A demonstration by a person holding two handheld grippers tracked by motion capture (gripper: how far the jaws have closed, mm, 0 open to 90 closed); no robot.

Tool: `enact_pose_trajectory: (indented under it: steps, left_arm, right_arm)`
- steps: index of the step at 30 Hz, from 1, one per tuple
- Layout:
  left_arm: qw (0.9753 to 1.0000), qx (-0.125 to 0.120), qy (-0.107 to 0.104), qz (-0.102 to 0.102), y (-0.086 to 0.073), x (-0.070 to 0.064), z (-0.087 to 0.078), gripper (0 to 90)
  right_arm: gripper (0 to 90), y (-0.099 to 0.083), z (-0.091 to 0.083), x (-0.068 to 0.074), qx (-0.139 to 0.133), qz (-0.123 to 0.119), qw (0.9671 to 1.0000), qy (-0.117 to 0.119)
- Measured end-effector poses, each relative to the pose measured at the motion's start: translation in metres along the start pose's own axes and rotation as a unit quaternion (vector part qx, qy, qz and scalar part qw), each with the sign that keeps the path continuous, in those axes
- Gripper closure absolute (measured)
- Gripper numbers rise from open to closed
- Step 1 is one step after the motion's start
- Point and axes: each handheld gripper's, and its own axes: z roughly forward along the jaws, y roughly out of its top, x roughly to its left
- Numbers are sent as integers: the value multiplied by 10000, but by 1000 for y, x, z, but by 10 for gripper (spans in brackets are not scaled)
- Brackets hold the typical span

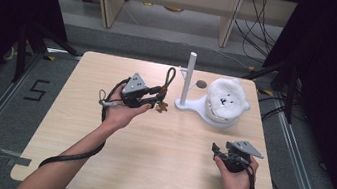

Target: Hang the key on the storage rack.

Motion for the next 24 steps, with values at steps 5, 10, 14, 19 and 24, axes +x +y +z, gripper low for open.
enact_pose_trajectory:
  steps: [5,10,14,19,24]
  left_arm:
    - [10000,81,6,-7,0,2,8,673]
    - [9999,141,5,-49,1,2,16,673]
    - [9998,169,-2,-74,2,2,23,672]
    - [9998,192,12,-77,4,2,27,672]
    - [9997,223,48,-134,5,5,32,671]
  right_arm:
    - [441,0,0,0,4,1,10000,3]
    - [441,0,0,-1,23,6,10000,-15]
    - [441,-1,1,-1,-29,26,10000,54]
    - [441,0,0,-1,23,9,10000,-23]
    - [441,-1,0,-2,5,-30,10000,-31]
